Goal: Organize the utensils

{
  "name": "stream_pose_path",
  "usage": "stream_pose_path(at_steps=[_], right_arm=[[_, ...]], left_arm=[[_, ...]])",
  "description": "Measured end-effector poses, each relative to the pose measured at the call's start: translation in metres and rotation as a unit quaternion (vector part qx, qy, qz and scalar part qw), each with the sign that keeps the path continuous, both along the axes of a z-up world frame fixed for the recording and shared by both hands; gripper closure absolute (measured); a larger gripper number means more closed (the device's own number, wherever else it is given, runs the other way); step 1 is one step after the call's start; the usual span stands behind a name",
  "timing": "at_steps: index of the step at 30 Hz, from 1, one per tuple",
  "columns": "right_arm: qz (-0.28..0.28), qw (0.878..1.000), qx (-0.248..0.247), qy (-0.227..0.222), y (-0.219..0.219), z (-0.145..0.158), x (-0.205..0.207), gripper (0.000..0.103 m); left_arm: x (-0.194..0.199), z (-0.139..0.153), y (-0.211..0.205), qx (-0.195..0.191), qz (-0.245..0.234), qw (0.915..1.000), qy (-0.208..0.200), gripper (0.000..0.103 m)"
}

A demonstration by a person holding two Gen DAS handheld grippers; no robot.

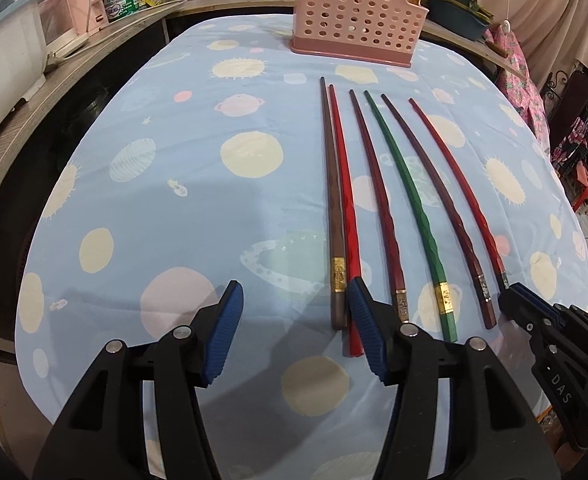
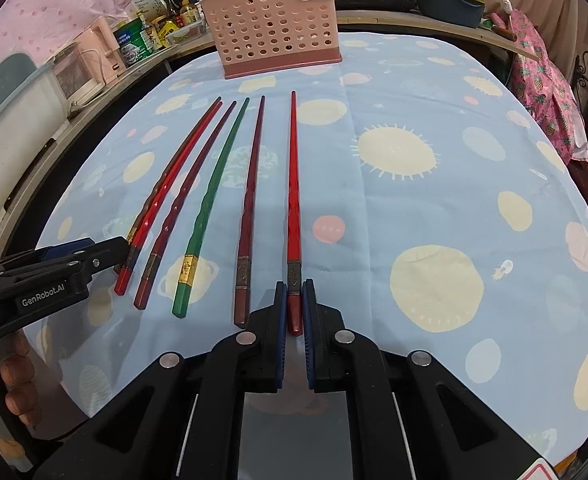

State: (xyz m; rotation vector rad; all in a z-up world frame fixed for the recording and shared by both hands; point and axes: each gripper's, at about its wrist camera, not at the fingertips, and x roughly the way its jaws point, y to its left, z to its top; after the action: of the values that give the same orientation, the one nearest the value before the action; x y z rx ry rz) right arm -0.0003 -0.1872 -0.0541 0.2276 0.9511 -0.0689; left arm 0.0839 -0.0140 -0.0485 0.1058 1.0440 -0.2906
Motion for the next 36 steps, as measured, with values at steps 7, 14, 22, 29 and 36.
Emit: stream_pose_path(at_steps=[7, 14, 22, 29, 36], right_arm=[[0.000, 1.000, 0.002, 0.000, 0.000, 0.000, 0.001, 0.095], [0.000, 1.000, 0.003, -0.001, 0.000, 0.000, 0.001, 0.095], [0.001, 1.000, 0.002, 0.000, 0.000, 0.000, 0.002, 0.095], [0.000, 1.000, 0.005, 0.000, -0.001, 0.000, 0.001, 0.096], [-0.002, 1.000, 0.013, -0.010, -0.004, 0.011, 0.000, 0.096]], left_arm=[[0.005, -0.003, -0.002, 0.010, 0.004, 0.9999, -0.002, 0.050], [0.004, -0.004, -0.005, 0.021, 0.004, 0.9997, -0.011, 0.054], [0.007, -0.001, 0.000, 0.009, 0.004, 0.9999, -0.004, 0.093], [0.007, 0.000, 0.003, 0.004, 0.007, 1.0000, 0.004, 0.095], [0.001, 0.012, 0.013, -0.008, 0.016, 0.9998, 0.002, 0.095]])
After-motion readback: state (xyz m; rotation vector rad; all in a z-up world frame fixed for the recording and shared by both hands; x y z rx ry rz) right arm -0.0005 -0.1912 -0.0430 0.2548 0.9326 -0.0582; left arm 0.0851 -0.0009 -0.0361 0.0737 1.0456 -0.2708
